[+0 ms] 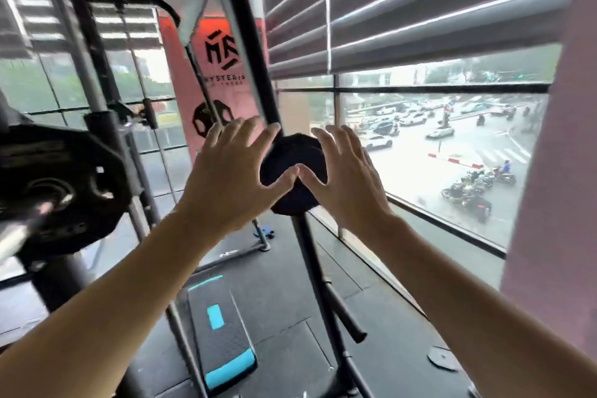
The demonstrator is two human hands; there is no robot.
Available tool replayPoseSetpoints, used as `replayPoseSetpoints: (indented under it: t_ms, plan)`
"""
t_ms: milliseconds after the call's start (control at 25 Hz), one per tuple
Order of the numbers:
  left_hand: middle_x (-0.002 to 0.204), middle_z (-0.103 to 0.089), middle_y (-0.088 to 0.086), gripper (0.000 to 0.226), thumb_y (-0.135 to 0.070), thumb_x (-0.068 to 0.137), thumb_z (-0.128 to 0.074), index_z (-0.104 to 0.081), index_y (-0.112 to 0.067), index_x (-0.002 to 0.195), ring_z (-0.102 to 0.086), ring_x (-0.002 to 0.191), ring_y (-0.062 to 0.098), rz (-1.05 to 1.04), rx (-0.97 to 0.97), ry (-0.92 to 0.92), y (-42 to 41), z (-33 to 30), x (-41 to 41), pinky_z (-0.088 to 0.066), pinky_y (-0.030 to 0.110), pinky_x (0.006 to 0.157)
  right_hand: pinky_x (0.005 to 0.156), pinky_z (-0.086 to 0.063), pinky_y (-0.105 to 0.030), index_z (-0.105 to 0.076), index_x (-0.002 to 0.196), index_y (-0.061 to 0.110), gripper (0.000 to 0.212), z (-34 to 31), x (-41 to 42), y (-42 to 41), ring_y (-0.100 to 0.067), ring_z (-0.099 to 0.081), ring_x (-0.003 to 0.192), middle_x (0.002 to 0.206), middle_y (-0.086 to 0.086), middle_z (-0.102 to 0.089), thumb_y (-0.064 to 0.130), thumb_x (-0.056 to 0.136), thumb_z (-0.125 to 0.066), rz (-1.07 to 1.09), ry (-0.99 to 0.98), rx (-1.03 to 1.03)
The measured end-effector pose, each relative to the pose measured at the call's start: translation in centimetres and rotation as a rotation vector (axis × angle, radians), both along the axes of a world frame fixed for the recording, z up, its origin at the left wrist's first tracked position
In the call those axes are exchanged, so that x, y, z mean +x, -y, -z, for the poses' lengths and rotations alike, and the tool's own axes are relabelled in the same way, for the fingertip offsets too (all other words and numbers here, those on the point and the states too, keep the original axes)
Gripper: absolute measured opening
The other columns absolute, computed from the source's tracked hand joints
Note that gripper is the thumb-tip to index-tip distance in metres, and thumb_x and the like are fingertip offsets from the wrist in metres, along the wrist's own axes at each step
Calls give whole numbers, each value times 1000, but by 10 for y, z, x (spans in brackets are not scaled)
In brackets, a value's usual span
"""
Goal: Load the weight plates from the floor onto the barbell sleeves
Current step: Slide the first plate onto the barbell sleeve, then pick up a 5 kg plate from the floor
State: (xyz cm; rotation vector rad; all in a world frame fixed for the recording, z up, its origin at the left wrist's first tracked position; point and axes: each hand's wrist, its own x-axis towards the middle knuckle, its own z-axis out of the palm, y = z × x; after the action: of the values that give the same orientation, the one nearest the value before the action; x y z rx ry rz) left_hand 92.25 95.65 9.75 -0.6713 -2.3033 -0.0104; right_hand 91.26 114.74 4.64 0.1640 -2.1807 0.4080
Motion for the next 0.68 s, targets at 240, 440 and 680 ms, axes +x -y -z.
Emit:
replayPoseSetpoints:
  t_ms: [240, 440, 680]
  plan:
    - [150, -46, 10, 83, -74, 90, -27, -47, -16, 146, -43, 138, 31, 166, -12, 86, -158, 52, -4, -31, 56, 115, 107, -42, -59, -41, 147, 14, 78, 55, 33, -156, -33, -33, 145, 151, -12, -42, 67, 91, -31, 182, 90, -18]
    - [154, -42, 10, 79, -72, 92, -25, -42, -19, 148, -39, 141, 30, 278, -9, 178, -253, 96, -5, -29, 55, 117, 102, -46, -61, -43, 145, 14, 73, 98, 72, -251, -33, -36, 143, 149, -12, -45, 65, 93, -35, 323, 143, -59]
    - [151, -48, 12, 76, -69, 92, -33, -49, -17, 145, -48, 136, 32, 409, -6, 273, -345, 165, -16, -35, 56, 113, 103, -45, -61, -39, 147, 19, 74, 156, 98, -319, -30, -32, 145, 152, -9, -42, 67, 91, -36, 496, 290, -161]
